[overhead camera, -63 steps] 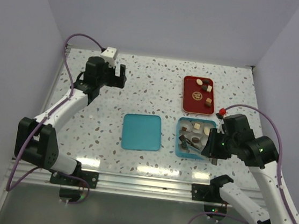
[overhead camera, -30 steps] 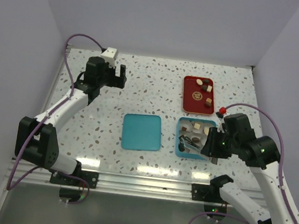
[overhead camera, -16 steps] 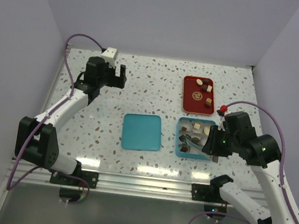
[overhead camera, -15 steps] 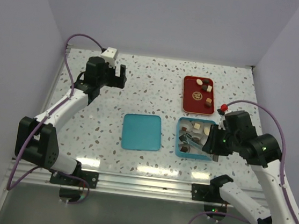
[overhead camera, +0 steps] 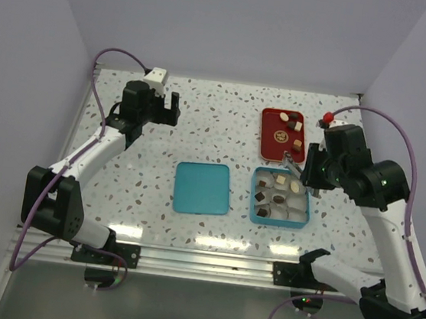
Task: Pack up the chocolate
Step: Pick up the fake chocolate from the plate.
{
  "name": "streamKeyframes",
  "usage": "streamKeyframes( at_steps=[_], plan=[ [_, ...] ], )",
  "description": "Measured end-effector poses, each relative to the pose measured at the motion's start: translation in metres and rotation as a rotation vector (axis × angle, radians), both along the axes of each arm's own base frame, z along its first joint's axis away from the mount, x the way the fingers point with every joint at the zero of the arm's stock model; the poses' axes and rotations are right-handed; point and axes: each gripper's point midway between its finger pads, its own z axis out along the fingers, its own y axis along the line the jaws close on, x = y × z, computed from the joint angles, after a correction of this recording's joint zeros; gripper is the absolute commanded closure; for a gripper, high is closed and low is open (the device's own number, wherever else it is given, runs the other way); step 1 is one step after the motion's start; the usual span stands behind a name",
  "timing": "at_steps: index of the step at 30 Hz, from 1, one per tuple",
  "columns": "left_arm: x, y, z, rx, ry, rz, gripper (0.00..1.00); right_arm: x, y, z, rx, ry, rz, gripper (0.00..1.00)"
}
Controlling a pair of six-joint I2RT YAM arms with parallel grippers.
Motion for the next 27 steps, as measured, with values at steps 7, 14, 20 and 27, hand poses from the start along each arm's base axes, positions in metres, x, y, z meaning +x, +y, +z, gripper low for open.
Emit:
streamKeyframes(
  at_steps=[7,14,20,27],
  plan=[
    [0.0,0.0,0.0,0.0,0.0,0.0,0.0,0.022,-0.009,0.007,-0.098,-0.025,-0.022,0.71],
    [0.0,0.0,0.0,0.0,0.0,0.001,0.0,0.06,0.0,-0.02,-0.162,0.03,0.006,0.71],
    [0.001,0.002,0.0,0.005,-0.001,0.011,0.0,0.115,-0.008,-0.042,-0.164,0.017,-0.038,0.71],
    [0.001,0.002,0.0,0.006,-0.001,0.012,0.0,0.168,-0.031,-0.068,-0.145,-0.007,-0.091,0.7]
  ],
)
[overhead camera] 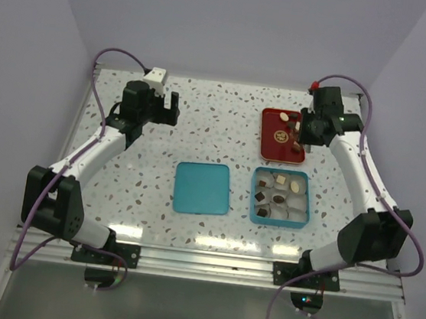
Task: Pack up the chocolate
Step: Pick up the fake chocolate from the plate.
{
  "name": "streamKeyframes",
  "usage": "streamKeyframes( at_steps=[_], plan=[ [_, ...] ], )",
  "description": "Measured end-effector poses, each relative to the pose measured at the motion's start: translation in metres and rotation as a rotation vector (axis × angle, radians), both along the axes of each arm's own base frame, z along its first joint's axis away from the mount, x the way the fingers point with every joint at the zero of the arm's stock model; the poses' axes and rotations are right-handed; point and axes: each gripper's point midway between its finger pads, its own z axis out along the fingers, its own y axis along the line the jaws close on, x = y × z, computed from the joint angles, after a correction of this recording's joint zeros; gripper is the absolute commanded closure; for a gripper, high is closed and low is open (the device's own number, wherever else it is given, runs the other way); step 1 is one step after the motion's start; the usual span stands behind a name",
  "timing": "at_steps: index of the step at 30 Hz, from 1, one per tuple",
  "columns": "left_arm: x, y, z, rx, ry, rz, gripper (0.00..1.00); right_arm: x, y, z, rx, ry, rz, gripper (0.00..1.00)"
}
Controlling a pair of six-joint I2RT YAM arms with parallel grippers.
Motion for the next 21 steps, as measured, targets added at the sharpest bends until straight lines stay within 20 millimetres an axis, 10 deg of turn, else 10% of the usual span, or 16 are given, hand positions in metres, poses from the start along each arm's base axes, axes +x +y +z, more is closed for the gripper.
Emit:
streamKeyframes(
  at_steps=[11,21],
  plan=[
    [0.002,0.0,-0.008,0.006,0.018,0.003,0.0,0.071,0.025,-0.031,0.064,-0.044,0.065,0.67],
    [0.002,0.002,-0.011,0.012,0.025,0.011,0.0,0.099,0.028,-0.019,0.064,-0.112,0.095,0.6]
  ],
)
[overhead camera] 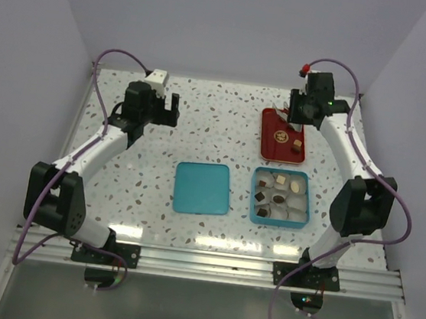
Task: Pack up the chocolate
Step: Pick up the fake chocolate from the plate.
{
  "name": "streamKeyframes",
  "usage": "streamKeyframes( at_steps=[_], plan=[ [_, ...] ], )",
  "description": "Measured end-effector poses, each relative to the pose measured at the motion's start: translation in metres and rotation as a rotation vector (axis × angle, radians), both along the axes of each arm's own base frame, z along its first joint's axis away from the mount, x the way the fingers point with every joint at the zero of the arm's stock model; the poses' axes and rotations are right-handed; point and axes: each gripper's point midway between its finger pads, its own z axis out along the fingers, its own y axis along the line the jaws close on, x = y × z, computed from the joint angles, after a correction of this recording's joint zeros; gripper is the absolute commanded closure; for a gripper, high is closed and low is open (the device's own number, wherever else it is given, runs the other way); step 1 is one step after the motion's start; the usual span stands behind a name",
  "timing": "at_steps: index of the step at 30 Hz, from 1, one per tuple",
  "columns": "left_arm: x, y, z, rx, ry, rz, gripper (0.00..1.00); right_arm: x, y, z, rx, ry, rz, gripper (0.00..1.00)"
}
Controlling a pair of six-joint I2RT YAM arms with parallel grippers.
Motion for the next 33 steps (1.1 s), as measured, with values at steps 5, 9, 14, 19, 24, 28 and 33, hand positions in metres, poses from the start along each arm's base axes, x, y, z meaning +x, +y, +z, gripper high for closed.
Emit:
streamKeyframes(
  at_steps=[5,9,14,19,24,28,33],
  plan=[
    [0.0,0.0,-0.005,0.003,0.012,0.001,0.0,0.005,-0.014,0.004,-0.005,-0.014,-0.02,0.61],
    [0.0,0.0,-0.005,0.004,0.015,0.001,0.0,0.006,-0.023,0.004,-0.01,-0.015,-0.032,0.63],
    [0.0,0.0,-0.005,0.004,0.014,0.001,0.0,0.008,-0.028,0.002,-0.005,-0.02,-0.033,0.64],
    [0.0,0.0,-0.003,0.003,0.011,0.001,0.0,0.007,-0.026,-0.007,0.007,-0.006,-0.021,0.64],
    [0.0,0.0,-0.003,0.003,0.011,0.001,0.0,0.003,-0.024,-0.022,0.011,0.026,-0.007,0.65],
    [0.0,0.0,-0.003,0.003,0.011,0.001,0.0,-0.001,-0.028,-0.029,0.006,0.045,-0.012,0.65],
    [0.0,0.0,-0.003,0.003,0.012,0.001,0.0,0.001,-0.031,-0.03,0.003,0.038,-0.015,0.65]
  ],
)
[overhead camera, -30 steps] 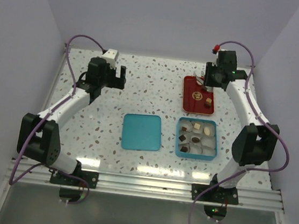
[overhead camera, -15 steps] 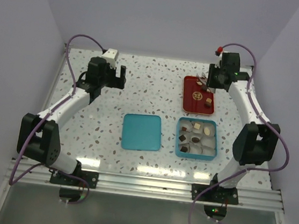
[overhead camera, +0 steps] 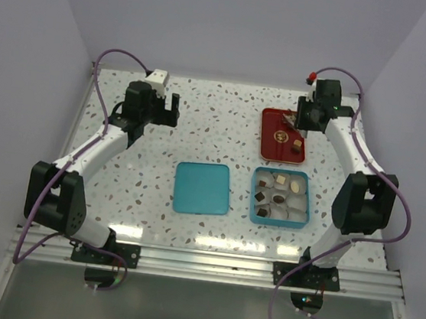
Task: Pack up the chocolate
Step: Pick up the fake chocolate from the plate.
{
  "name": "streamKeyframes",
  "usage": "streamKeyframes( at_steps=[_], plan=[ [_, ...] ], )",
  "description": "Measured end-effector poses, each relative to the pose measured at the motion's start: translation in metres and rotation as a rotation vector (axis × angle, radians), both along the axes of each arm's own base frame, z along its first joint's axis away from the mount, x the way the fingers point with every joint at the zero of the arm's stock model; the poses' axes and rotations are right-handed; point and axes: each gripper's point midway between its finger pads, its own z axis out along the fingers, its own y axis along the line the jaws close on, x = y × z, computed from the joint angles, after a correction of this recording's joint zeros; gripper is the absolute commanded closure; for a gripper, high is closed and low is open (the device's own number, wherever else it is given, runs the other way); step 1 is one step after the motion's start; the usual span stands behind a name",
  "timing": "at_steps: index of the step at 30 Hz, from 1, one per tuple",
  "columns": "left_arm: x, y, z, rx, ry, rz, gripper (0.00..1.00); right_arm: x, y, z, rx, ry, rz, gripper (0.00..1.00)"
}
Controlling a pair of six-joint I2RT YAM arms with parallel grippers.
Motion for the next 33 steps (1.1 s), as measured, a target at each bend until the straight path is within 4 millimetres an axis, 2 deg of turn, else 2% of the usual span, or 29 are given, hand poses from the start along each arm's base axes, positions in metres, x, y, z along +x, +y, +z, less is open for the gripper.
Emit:
streamKeyframes(
  at_steps=[6,12,22,33],
  plan=[
    [0.0,0.0,0.0,0.001,0.001,0.0,0.0,0.004,-0.001,0.002,-0.003,-0.018,0.001,0.65],
    [-0.001,0.0,-0.002,0.002,0.007,0.0,0.0,0.006,-0.003,-0.007,-0.018,-0.002,0.013,0.65],
    [-0.002,0.0,-0.002,0.003,0.011,0.0,0.0,0.003,-0.004,-0.01,-0.025,0.005,0.011,0.65],
    [-0.002,0.0,-0.002,0.003,0.011,0.0,0.0,-0.004,-0.008,0.01,-0.036,-0.04,-0.003,0.66]
  ],
)
